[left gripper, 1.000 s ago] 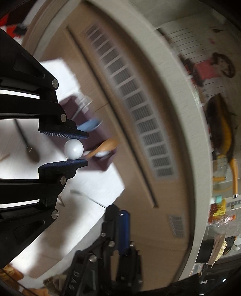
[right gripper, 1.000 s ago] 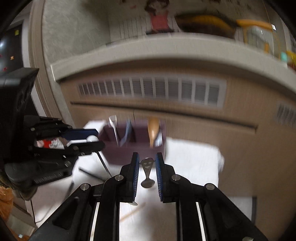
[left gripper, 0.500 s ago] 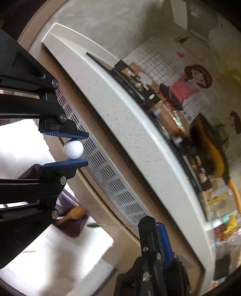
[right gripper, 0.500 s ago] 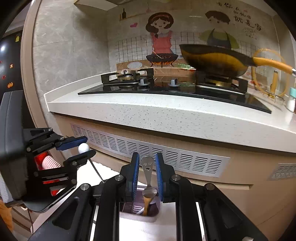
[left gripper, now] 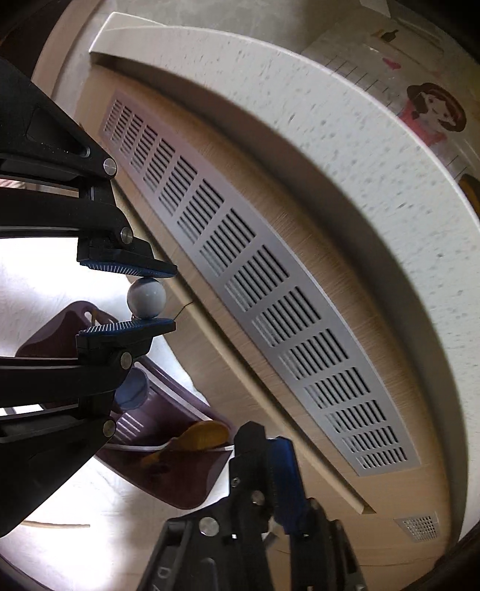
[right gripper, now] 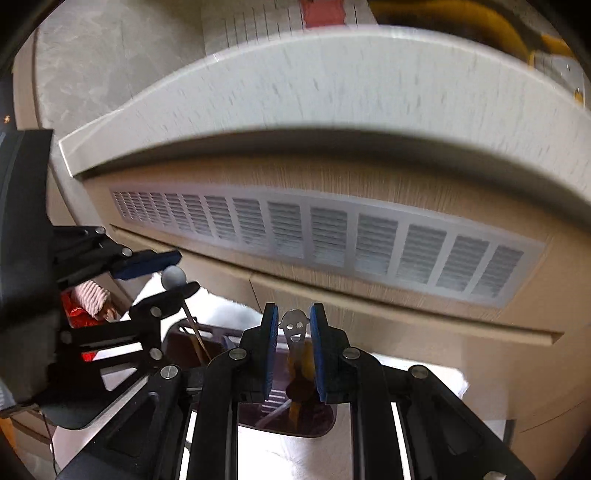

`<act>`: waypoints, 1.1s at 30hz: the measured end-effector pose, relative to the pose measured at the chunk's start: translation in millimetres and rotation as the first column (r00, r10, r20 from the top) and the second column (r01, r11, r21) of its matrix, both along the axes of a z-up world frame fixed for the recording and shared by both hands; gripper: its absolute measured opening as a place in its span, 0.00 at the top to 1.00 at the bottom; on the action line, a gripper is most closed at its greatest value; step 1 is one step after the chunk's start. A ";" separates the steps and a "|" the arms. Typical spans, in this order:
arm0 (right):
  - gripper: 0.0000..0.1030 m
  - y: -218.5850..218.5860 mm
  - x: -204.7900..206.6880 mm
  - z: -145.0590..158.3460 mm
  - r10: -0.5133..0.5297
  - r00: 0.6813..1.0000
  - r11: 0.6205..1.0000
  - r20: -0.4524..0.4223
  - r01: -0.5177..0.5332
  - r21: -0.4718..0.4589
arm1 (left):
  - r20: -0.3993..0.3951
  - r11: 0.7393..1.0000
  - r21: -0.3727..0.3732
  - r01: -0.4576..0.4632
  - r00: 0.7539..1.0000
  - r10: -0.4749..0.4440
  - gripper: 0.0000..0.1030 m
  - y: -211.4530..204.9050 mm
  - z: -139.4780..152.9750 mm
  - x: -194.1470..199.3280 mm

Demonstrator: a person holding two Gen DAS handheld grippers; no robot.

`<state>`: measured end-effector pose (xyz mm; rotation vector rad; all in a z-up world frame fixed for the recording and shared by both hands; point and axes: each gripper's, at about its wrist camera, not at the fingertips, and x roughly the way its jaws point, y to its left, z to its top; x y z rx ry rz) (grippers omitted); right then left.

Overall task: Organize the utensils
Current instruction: 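Lower both spoons into the maroon caddy and open both grippers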

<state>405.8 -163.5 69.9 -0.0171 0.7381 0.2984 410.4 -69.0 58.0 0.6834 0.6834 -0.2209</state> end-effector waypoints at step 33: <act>0.79 -28.3 -38.1 -27.0 -0.089 0.993 0.995 -0.073 0.085 -0.059 | -0.060 0.987 -0.161 -0.004 0.998 -0.006 0.56 11.9 16.4 -25.0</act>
